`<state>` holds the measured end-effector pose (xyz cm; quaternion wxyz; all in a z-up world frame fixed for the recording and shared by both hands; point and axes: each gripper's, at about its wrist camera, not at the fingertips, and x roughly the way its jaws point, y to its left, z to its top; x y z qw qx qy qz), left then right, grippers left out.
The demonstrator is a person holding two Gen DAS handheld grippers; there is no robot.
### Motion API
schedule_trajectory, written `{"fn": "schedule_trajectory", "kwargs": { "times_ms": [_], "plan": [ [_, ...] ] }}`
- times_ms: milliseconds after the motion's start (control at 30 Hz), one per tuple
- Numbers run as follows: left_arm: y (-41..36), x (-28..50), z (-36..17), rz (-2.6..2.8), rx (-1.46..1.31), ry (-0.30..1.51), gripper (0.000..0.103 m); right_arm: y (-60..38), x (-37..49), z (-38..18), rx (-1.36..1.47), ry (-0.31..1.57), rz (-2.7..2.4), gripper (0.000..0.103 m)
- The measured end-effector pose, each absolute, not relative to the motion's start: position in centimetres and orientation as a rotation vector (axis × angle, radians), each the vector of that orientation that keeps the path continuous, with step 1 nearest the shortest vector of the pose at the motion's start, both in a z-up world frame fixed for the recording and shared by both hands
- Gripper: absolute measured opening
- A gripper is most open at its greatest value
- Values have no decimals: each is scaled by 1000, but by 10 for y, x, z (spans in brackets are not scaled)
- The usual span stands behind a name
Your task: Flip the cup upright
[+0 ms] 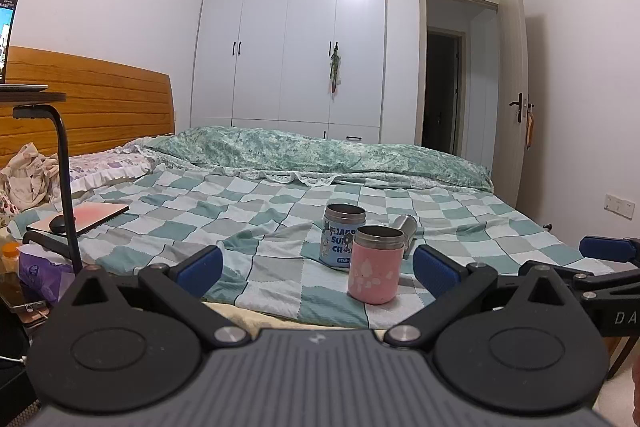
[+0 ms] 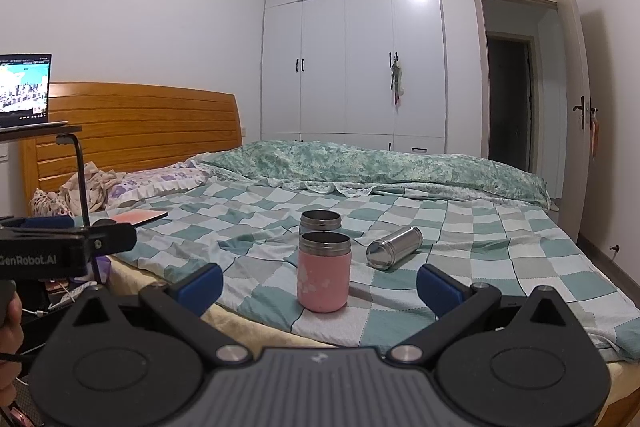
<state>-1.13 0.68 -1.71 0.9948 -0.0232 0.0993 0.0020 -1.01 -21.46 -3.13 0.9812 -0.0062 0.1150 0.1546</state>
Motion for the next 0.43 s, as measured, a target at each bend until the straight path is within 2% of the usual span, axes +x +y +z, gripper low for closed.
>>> {"fn": "schedule_trajectory", "kwargs": {
  "times_ms": [433],
  "plan": [
    [8,-9,-17,10,-46,218,103,-210,-10,-34,-11,237,310,103]
  ]
}}
